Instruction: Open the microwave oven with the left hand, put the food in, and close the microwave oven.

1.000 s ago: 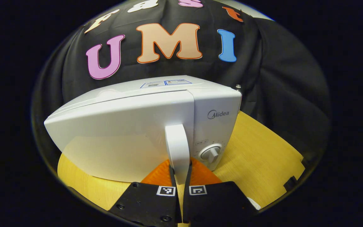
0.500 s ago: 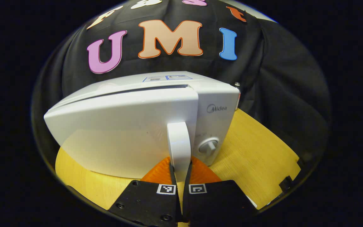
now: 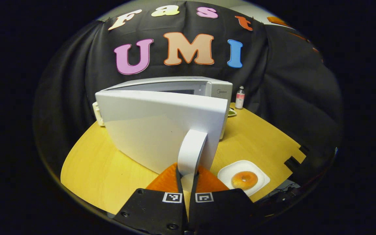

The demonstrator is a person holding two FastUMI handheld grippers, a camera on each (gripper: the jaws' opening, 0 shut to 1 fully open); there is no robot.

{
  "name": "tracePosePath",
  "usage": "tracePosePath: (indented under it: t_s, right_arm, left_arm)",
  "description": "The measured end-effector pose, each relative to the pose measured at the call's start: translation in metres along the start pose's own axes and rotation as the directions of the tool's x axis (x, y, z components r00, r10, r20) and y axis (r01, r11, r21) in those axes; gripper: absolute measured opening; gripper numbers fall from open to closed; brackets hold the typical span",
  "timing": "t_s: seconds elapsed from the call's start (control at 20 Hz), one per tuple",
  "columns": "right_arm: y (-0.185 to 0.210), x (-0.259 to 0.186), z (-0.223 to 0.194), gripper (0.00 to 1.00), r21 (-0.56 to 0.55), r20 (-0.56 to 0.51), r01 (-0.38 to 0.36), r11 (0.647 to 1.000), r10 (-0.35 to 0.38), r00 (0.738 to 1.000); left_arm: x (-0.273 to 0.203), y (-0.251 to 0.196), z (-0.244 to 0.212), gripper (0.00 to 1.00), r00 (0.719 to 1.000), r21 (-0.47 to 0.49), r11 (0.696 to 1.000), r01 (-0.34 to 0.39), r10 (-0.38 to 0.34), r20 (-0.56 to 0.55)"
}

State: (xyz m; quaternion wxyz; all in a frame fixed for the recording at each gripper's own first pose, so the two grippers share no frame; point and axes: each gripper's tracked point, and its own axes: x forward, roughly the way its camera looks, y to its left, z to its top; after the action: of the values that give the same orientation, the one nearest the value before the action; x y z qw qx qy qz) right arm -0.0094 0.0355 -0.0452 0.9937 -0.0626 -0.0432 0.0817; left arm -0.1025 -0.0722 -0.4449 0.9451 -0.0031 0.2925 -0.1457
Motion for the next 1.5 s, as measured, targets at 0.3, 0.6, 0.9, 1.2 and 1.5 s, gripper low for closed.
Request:
tracePosePath:
  t_s: [0.3,0.6,0.9,1.2,1.5]
  right_arm:
    - [0.064,-0.004,-0.007,0.97,-0.007,-0.008,-0.123,0.992,0.123,0.992]
    - [0.122,-0.011,-0.016,0.97,-0.001,-0.012,-0.215,0.977,0.215,0.977]
    - [0.143,-0.031,-0.063,0.97,0.022,-0.096,-0.215,0.976,0.216,0.972]
    - [0.152,-0.097,-0.193,0.97,0.092,-0.348,-0.205,0.975,0.224,0.91]
    - [0.141,-0.152,-0.324,0.97,0.097,-0.576,-0.137,0.986,0.168,0.8]
  left_arm:
    - [-0.055,0.068,-0.024,0.0,0.985,-0.078,0.982,-0.172,0.173,0.006]
    - [-0.096,0.146,-0.041,0.0,0.956,-0.192,0.939,-0.286,0.292,0.005]
    - [-0.105,0.169,-0.045,0.0,0.971,-0.211,0.952,-0.223,0.235,0.036]
    - [-0.109,0.174,-0.046,0.13,0.988,-0.19,0.972,-0.141,0.151,0.039]
    - [-0.112,0.183,-0.048,0.28,0.988,-0.195,0.97,-0.143,0.152,0.032]
